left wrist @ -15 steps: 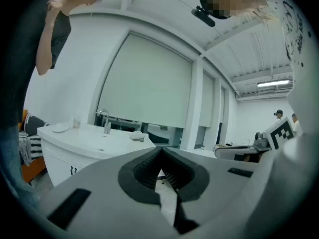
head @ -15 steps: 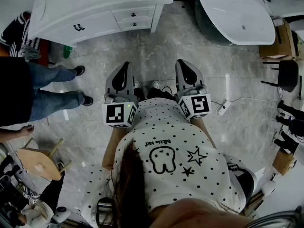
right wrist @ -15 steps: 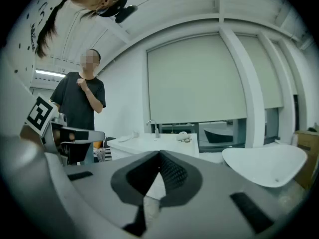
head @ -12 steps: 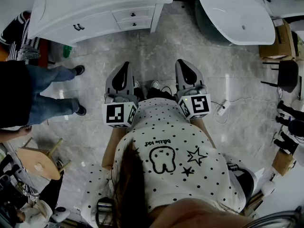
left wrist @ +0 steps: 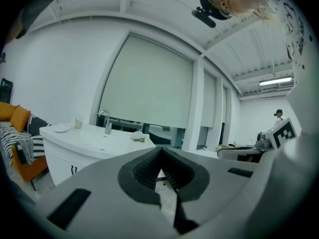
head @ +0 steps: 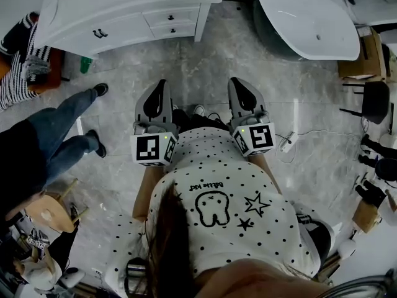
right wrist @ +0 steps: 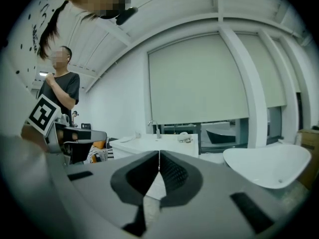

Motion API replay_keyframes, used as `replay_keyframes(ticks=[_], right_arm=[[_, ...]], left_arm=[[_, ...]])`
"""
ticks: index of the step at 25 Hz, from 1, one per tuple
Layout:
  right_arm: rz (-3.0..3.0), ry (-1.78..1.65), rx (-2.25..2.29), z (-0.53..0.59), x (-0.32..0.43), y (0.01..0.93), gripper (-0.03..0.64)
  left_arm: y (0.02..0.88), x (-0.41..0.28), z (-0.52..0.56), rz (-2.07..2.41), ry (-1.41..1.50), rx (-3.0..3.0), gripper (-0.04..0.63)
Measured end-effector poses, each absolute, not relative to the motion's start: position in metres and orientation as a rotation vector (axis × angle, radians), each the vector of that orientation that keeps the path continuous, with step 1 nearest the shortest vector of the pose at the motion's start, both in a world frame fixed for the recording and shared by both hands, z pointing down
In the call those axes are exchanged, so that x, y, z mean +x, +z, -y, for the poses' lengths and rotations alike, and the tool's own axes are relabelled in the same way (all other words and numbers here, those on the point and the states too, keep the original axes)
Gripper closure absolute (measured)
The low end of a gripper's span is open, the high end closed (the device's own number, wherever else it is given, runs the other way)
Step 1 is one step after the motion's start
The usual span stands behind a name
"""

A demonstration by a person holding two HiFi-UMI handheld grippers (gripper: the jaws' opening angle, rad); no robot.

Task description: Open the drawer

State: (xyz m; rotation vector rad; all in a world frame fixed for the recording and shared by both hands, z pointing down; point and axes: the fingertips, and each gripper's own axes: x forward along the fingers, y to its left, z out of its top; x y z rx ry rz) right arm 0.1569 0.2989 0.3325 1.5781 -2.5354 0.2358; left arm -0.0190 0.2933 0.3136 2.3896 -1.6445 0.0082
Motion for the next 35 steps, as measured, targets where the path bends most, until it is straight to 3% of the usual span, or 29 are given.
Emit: replay_keyframes(ticks=[9, 23, 35], right_arm=[[2.524, 0.292, 1.592, -0.283, 0.173, 0.345, 0.601], [2.467, 0.313, 1.644, -0.142, 0.116, 0.346, 0.601], [2.406, 0.34, 1.688, -0.092, 0.102, 0.348, 0.601]], left_arm=[[0.324, -0.016, -0.275, 1.67, 0.013, 2.355, 0.591], [0.33, -0.082, -0.13, 1.631, 0.034, 2.358, 0.591], [0.336, -0.106, -0.075, 1.592, 0.056, 2.346, 0.591]])
